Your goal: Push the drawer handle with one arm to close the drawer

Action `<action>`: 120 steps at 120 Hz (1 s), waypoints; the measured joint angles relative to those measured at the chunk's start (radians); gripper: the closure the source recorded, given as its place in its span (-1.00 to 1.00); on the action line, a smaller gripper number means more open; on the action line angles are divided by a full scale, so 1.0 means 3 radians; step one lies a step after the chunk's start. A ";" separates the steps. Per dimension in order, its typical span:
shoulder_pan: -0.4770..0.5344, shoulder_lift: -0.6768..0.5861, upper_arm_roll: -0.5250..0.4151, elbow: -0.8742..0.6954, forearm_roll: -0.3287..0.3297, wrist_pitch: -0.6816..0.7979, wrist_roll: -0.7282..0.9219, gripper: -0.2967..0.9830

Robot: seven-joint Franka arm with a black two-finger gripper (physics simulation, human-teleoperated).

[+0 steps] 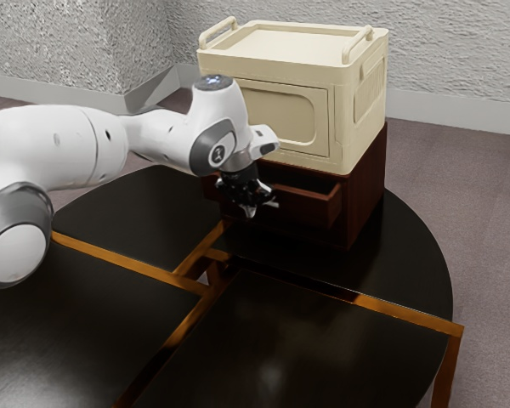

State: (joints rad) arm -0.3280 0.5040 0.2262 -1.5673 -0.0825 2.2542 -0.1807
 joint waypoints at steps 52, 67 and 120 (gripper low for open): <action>0.0104 0.0251 -0.0076 0.0365 0.0003 0.0197 0.0258 0.69; 0.0183 0.0352 -0.0152 0.0517 0.0004 0.0241 0.0312 0.69; -0.0067 -0.0793 -0.0149 -0.0689 -0.0019 0.0221 0.0309 0.51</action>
State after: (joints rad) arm -0.3480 0.2660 0.1816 -1.7741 -0.0882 2.3204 -0.0881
